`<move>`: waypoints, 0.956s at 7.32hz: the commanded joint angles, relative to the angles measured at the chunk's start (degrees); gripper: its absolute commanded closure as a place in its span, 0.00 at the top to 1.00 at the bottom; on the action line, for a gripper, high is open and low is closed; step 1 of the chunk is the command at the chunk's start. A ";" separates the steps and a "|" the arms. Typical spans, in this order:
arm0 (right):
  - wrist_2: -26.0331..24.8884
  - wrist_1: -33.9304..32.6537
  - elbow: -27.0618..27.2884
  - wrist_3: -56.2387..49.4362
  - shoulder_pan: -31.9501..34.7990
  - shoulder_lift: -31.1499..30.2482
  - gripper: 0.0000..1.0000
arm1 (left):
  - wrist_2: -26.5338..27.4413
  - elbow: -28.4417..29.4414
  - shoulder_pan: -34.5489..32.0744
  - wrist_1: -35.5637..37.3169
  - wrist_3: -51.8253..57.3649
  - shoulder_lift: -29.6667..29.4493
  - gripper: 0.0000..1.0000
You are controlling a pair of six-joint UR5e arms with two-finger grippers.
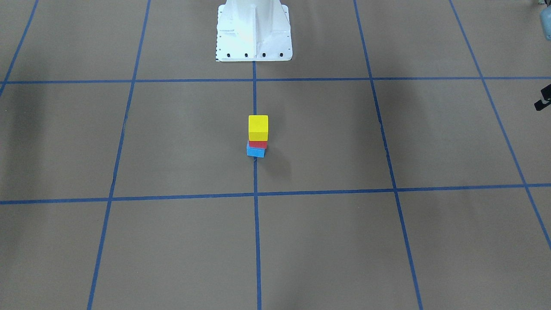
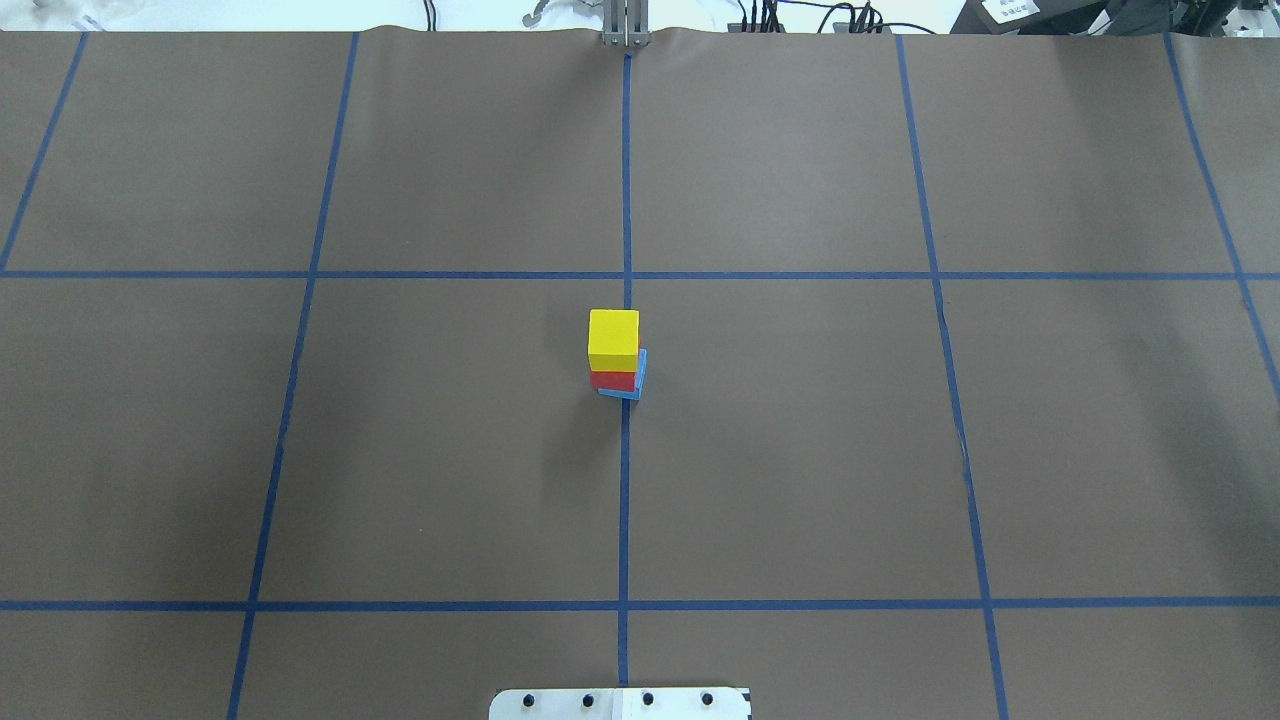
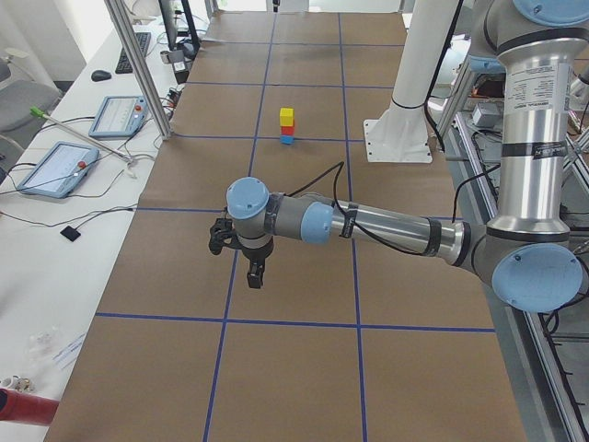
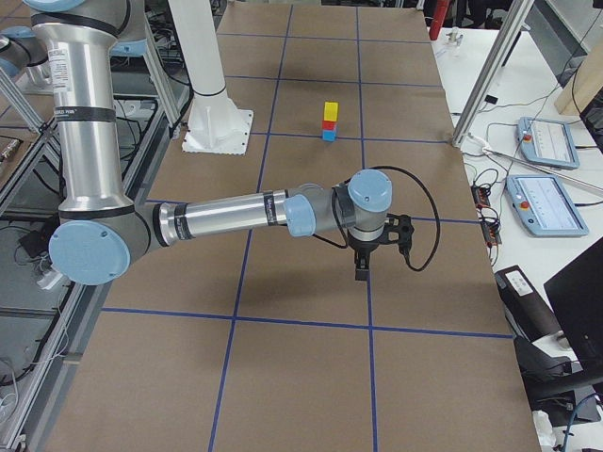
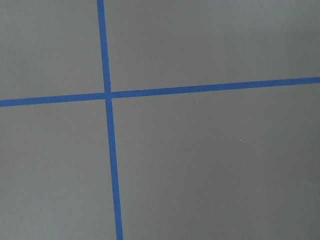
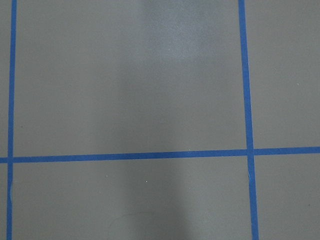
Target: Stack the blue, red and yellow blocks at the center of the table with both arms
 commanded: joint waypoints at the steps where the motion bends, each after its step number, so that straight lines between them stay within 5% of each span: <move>1: -0.13 0.52 0.72 0.03 -0.03 -0.79 1.00 | 0.81 -0.35 -0.06 -0.06 0.12 0.08 1.00; 7: -5.14 0.44 0.54 0.47 -2.41 -0.87 1.00 | 0.99 -0.36 -0.06 0.02 0.12 0.70 1.00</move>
